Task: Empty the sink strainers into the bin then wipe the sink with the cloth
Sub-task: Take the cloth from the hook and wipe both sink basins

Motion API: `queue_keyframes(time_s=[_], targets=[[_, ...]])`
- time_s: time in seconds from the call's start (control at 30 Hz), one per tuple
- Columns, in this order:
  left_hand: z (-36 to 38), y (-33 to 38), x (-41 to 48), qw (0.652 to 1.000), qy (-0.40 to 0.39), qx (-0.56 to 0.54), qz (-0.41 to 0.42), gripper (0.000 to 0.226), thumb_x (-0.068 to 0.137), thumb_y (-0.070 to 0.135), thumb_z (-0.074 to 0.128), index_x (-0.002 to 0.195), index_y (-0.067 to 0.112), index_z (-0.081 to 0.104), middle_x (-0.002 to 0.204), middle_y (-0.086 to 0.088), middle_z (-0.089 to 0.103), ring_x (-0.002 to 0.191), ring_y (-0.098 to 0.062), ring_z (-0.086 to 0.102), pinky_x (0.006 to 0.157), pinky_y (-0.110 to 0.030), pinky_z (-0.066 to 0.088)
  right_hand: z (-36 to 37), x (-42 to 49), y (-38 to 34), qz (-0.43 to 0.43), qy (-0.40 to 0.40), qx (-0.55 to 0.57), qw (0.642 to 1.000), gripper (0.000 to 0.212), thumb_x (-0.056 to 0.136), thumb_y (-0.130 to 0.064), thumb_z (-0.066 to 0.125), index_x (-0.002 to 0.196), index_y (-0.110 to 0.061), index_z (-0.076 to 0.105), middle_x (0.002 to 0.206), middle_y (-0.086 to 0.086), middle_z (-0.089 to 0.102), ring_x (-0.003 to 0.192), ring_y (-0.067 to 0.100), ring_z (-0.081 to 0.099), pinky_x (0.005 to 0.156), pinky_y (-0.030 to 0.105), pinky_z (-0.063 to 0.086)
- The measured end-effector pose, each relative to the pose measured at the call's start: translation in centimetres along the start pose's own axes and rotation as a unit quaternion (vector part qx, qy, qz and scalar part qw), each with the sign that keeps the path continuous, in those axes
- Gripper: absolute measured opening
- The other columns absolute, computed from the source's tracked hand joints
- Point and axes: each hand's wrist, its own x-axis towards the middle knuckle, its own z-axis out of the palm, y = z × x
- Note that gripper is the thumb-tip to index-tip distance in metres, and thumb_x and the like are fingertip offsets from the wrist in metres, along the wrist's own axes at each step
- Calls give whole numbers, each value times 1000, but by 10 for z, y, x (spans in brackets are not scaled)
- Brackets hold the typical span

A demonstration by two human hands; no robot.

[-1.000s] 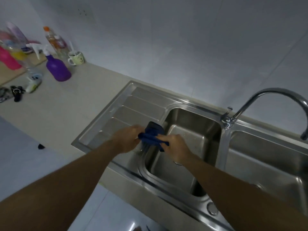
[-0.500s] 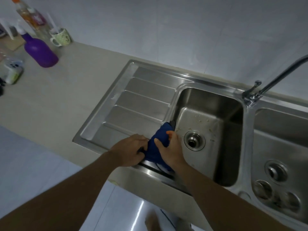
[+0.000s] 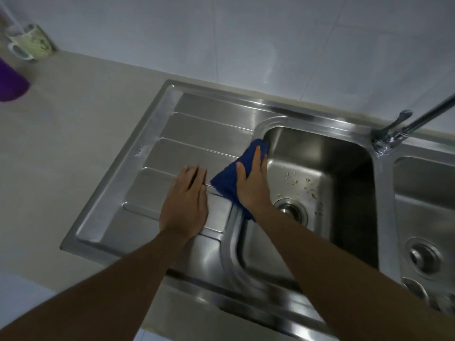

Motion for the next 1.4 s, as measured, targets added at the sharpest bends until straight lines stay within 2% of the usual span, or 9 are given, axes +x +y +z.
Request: queue_keyframes(time_s=[0.17, 0.33, 0.6, 0.77, 0.87, 1.03, 1.2, 1.33, 1.4], targets=[[4, -3, 4, 997, -19, 71, 13, 59, 103, 34, 15, 159, 16, 19, 167, -6, 18, 155, -22, 10, 126, -42, 13, -8, 56, -11, 17, 43, 28, 999, 63, 108, -38, 36, 161, -28, 2, 169, 8, 6, 150, 31, 24, 119, 45, 24], [6, -4, 5, 992, -43, 114, 13, 60, 103, 34, 9, 160, 16, 10, 169, -5, 9, 156, -22, 4, 126, -44, 11, 6, 1, 8, 2, 37, 39, 999, 63, 107, -43, 35, 158, -40, -1, 166, 6, 21, 148, 28, 32, 117, 50, 32], [-1, 3, 6, 991, -52, 126, 10, 62, 102, 33, 10, 161, 15, 11, 168, -5, 12, 156, -23, 7, 126, -44, 12, -12, 89, -19, 59, 61, 75, 994, 67, 109, -36, 33, 159, -26, -9, 168, 12, -9, 150, 34, 21, 120, 45, 22], [-3, 4, 5, 990, -60, 124, 11, 62, 102, 32, 12, 161, 14, 11, 168, -6, 11, 156, -23, 5, 126, -44, 10, -1, 36, 8, 72, 42, 114, 990, 61, 107, -46, 32, 160, -35, 1, 155, 13, 42, 135, 32, 48, 110, 38, 36], [-4, 5, 6, 990, -63, 128, 11, 62, 101, 33, 11, 160, 14, 11, 168, -6, 11, 156, -23, 6, 126, -44, 11, -8, 42, 15, 103, -15, 169, 980, 60, 107, -49, 28, 160, -34, 4, 159, 12, 35, 141, 29, 41, 114, 39, 32], [-3, 5, 7, 990, -63, 126, 10, 62, 101, 33, 9, 161, 15, 10, 168, -5, 10, 156, -23, 6, 125, -45, 13, -20, 94, 2, 201, -9, 292, 935, 63, 105, -56, 24, 161, -32, 7, 164, 6, 27, 144, 29, 35, 121, 47, 27], [-2, 5, 7, 990, -63, 125, 5, 61, 102, 33, 12, 160, 15, 12, 168, -5, 11, 156, -24, 6, 126, -45, 11, 1, 9, 22, 144, -13, 208, 968, 58, 106, -53, 23, 159, -31, 16, 158, 11, 36, 143, 28, 38, 120, 46, 26], [-2, 6, 6, 991, -58, 120, 6, 61, 102, 34, 11, 160, 15, 13, 168, -5, 12, 156, -23, 7, 126, -45, 12, -6, 42, 13, 102, -4, 159, 982, 47, 109, -39, 31, 150, -16, 28, 140, 13, 51, 130, 27, 50, 101, 28, 41], [-2, 5, 6, 991, -58, 122, 7, 61, 103, 34, 12, 160, 15, 13, 168, -4, 13, 156, -22, 7, 126, -45, 12, -10, 76, -2, 96, 26, 120, 988, 59, 109, -38, 33, 158, -13, 12, 151, 19, 42, 137, 34, 44, 110, 39, 38]])
